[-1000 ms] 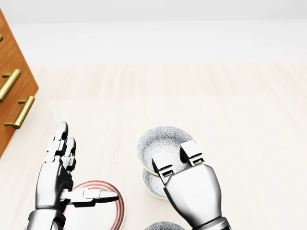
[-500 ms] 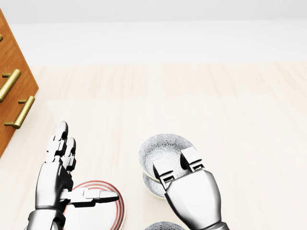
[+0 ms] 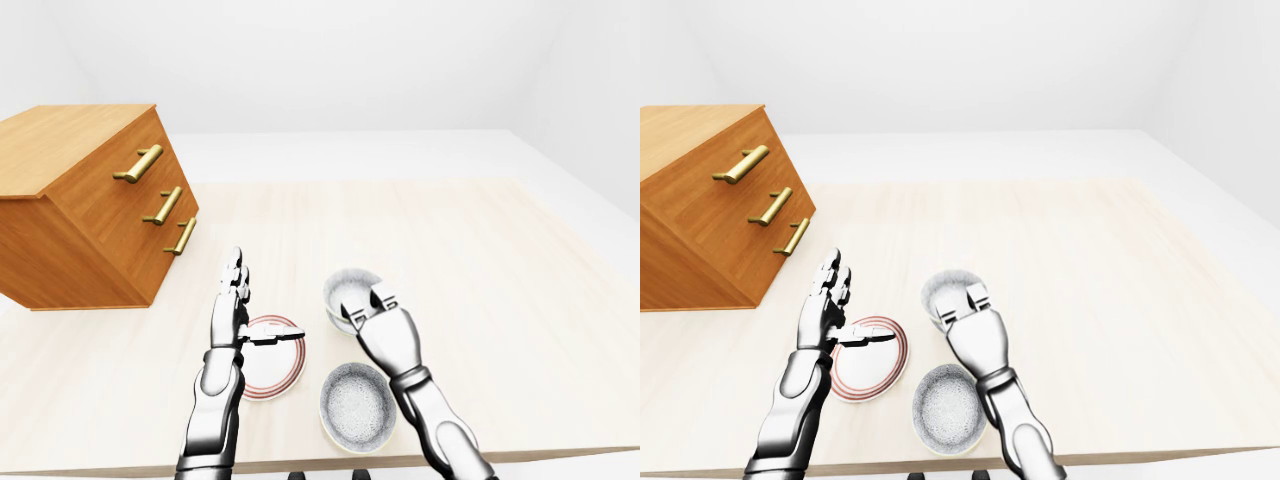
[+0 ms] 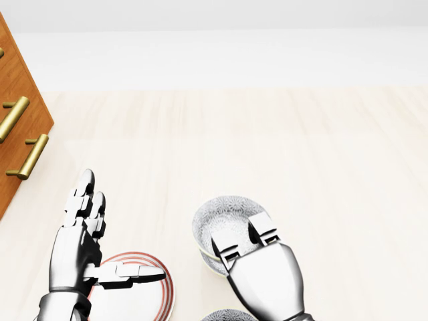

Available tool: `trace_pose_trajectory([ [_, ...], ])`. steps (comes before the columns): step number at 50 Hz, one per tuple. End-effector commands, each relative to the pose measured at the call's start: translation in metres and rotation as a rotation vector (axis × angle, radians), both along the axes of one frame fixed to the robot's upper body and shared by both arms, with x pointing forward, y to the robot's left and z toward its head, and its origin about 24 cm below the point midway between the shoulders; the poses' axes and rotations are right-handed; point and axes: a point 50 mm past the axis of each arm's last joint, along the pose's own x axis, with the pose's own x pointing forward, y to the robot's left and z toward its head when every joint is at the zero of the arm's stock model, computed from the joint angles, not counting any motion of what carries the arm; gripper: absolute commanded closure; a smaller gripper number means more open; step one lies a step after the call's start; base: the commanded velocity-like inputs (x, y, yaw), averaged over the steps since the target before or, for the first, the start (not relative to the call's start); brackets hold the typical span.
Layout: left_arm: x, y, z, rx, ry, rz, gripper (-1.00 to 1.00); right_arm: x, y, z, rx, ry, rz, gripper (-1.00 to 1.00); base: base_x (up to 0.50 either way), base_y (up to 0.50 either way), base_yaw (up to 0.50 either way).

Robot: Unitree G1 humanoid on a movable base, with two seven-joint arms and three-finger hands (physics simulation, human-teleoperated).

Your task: Stack the bowl at the front on the bowl in the middle.

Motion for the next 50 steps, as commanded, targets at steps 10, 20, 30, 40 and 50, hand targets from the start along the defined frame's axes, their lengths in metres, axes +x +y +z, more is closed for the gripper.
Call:
trace_pose_trajectory([
  [10,0.0,-0.0002,-0.0004,-0.001,0.0,0.002,-1.0,0.0042,-0.0034,-0.0057,0.027,0.009,-0.015,1.0,0.0,0.0,0.0],
  [20,0.0001,0.0,-0.0006,-0.001,0.0,0.003,-1.0,0.0049,-0.005,-0.0084,0.024,0.017,-0.02,1.0,0.0,0.0,0.0],
  [30,0.0001,0.0,0.0005,-0.001,0.0,0.003,-1.0,0.0041,-0.0053,-0.0095,0.023,0.025,-0.021,1.0,0.0,0.0,0.0],
  [40,-0.0001,-0.0001,0.0012,0.0,0.0,0.004,-1.0,0.0027,-0.0045,-0.0099,0.013,0.023,-0.015,1.0,0.0,0.0,0.0],
  [50,-0.0005,0.0001,0.0017,0.0,-0.001,0.004,-1.0,0.0014,-0.0022,-0.0079,-0.009,0.003,-0.002,1.0,0.0,0.0,0.0],
])
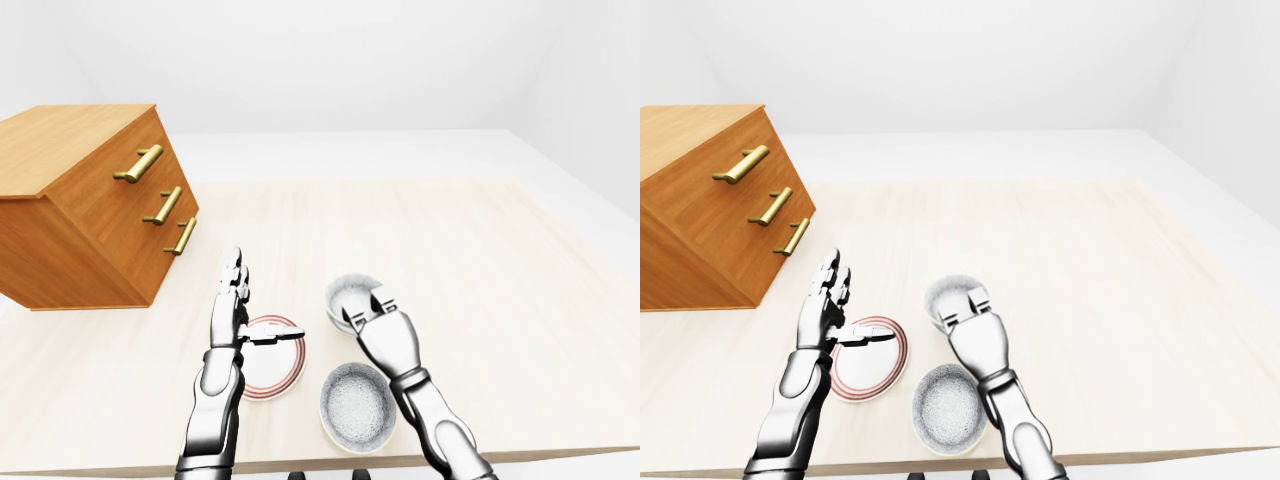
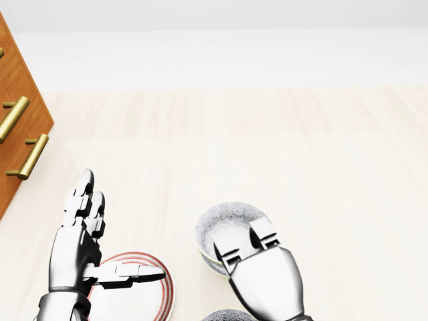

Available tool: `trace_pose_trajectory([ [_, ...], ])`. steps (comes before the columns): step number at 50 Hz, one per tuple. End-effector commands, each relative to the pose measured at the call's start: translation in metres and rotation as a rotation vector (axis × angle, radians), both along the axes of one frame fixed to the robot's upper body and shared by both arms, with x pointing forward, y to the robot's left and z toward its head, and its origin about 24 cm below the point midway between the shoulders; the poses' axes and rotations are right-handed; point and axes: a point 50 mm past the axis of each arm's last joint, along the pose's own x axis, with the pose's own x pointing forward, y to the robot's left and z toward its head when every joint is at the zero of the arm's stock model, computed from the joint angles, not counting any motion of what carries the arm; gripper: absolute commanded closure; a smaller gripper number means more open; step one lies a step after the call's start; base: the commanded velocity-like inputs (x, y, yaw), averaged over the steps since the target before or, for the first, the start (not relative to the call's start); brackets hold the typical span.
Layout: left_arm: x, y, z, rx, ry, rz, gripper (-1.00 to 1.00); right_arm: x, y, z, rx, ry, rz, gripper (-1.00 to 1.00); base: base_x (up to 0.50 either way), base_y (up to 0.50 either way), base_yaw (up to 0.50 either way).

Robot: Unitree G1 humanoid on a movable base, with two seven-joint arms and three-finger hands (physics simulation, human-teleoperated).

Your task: Stack the bowl at the front on the bowl in the middle.

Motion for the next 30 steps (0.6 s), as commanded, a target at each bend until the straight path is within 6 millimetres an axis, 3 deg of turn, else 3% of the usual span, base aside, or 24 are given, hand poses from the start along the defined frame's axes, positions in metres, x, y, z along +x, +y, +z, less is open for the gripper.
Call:
trace_pose_trajectory([
  [1,-0.0004,0.0001,0.0006,0.0,-0.001,0.001,-1.0,-0.0002,0.0008,0.0047,0.012,-0.036,0.005,1.0,0.0,0.0,0.0],
  [30,0.0005,0.0005,-0.0006,0.0,0.0,0.003,-1.0,0.0019,-0.0013,0.002,0.018,-0.026,-0.005,1.0,0.0,0.0,0.0],
])
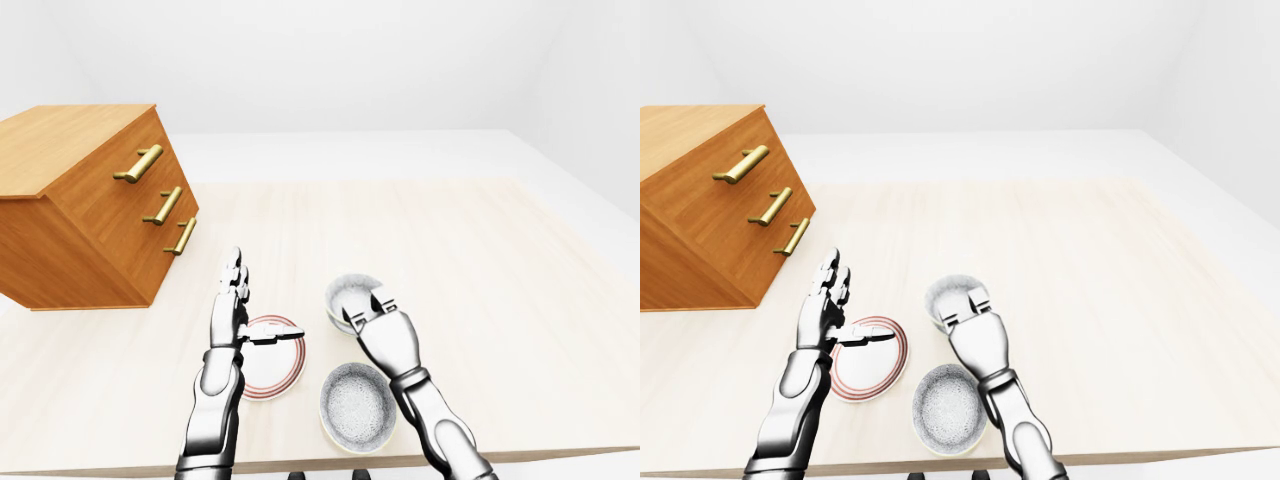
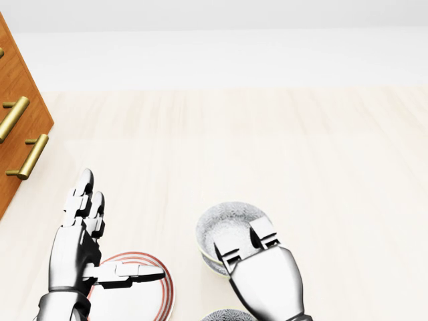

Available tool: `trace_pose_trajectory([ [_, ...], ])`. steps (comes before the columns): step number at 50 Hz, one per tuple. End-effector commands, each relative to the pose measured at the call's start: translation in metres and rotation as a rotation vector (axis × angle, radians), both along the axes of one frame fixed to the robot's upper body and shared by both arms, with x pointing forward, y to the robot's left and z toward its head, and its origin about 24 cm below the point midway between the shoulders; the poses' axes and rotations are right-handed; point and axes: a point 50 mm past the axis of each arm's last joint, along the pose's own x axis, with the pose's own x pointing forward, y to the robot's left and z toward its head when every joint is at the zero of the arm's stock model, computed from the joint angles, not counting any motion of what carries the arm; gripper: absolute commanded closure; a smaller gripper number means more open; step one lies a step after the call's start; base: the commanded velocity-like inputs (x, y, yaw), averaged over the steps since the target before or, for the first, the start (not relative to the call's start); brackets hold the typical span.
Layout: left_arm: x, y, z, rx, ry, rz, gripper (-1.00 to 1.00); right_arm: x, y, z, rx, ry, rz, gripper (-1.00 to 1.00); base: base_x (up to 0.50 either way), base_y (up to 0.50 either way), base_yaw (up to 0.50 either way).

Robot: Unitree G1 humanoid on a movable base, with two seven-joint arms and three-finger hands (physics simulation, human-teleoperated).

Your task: Stack the bowl at the front on the bowl in the middle.

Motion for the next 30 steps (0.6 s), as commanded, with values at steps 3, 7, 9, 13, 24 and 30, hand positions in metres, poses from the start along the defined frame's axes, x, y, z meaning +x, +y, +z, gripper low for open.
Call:
trace_pose_trajectory([
  [3,0.0009,0.0006,-0.001,-0.001,0.0,0.002,-1.0,0.0007,-0.0001,0.0019,0.025,-0.017,-0.002,1.0,0.0,0.0,0.0],
  [7,0.0011,0.0007,-0.0012,-0.001,0.0,0.004,-1.0,0.0007,-0.0004,0.0005,0.022,-0.017,-0.002,1.0,0.0,0.0,0.0],
  [9,0.0011,0.001,-0.0013,-0.001,0.0,0.006,-1.0,0.0007,-0.0004,0.0009,0.023,-0.016,-0.002,1.0,0.0,0.0,0.0],
  [13,0.0007,0.001,-0.0004,-0.001,0.0,0.007,-1.0,0.0005,-0.0006,0.0011,0.024,-0.012,-0.003,1.0,0.0,0.0,0.0],
  [24,0.0009,0.0014,-0.0002,-0.003,0.0,0.011,-1.0,0.0,-0.0004,0.0007,0.022,-0.006,-0.003,1.0,0.0,0.0,0.0],
  [30,0.0008,0.0014,0.001,-0.003,0.0,0.013,-1.0,0.0001,-0.0003,0.0013,0.023,-0.004,-0.003,1.0,0.0,0.0,0.0],
])
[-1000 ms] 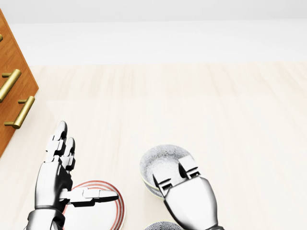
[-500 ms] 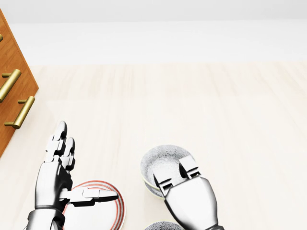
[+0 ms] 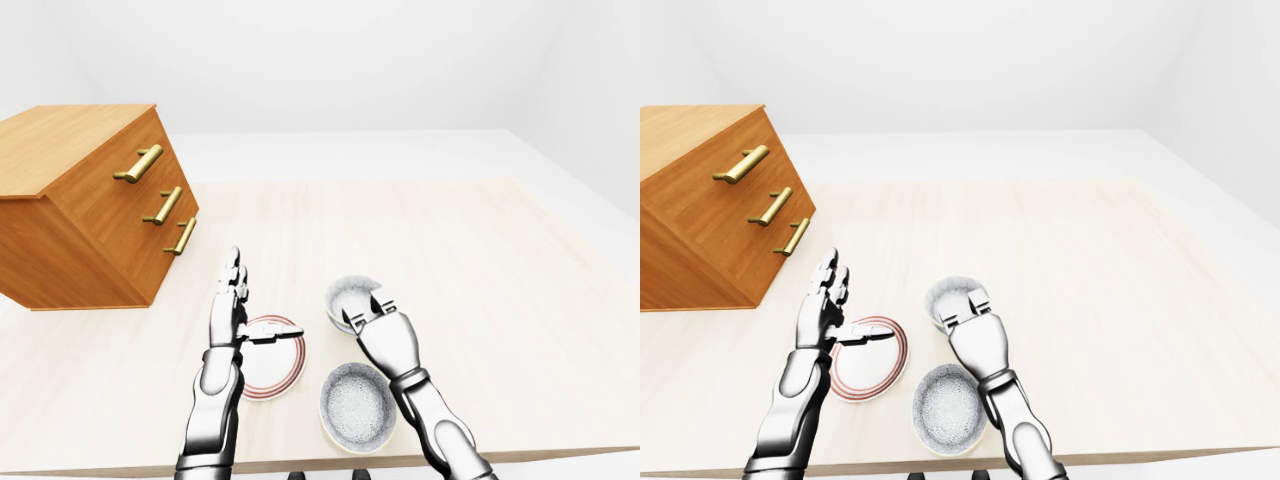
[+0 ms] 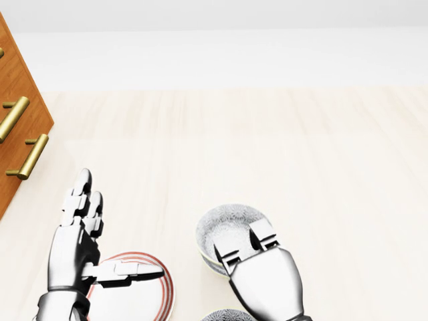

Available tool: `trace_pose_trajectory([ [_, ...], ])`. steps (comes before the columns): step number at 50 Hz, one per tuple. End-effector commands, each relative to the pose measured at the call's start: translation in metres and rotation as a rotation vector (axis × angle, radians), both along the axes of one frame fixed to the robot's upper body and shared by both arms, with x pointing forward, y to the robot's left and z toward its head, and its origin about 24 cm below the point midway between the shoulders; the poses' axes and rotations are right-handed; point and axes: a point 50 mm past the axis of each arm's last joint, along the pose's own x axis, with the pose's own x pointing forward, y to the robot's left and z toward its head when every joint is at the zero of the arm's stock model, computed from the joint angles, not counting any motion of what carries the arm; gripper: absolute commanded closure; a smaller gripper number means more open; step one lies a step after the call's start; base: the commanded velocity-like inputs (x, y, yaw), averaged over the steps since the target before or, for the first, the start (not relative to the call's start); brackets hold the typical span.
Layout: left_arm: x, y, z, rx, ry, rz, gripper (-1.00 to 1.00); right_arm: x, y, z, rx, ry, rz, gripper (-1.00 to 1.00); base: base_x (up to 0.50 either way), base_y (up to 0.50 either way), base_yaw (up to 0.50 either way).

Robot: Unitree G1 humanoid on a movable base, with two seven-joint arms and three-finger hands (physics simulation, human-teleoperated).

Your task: Stack the bowl at the front on the bowl in the middle.

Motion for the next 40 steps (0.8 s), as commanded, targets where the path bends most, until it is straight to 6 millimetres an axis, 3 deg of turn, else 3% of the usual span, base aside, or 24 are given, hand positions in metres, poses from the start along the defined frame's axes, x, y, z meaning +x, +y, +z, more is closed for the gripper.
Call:
trace_pose_trajectory([
  [1,0.0,0.0,0.001,-0.001,0.0,0.004,-1.0,0.001,0.0,0.004,0.026,-0.019,-0.004,1.0,0.0,0.0,0.0],
  [9,0.001,0.001,0.0,-0.002,0.0,0.005,-1.0,0.001,-0.001,0.006,0.023,-0.03,-0.005,1.0,0.0,0.0,0.0],
  [12,0.0,0.001,0.0,-0.002,-0.001,0.005,-1.0,0.003,-0.002,0.011,0.031,-0.05,-0.013,-1.0,0.0,0.0,0.0],
  [40,0.001,0.001,0.0,-0.001,-0.001,0.01,-1.0,0.006,-0.013,0.017,0.057,-0.035,-0.06,-1.0,0.0,0.0,0.0],
])
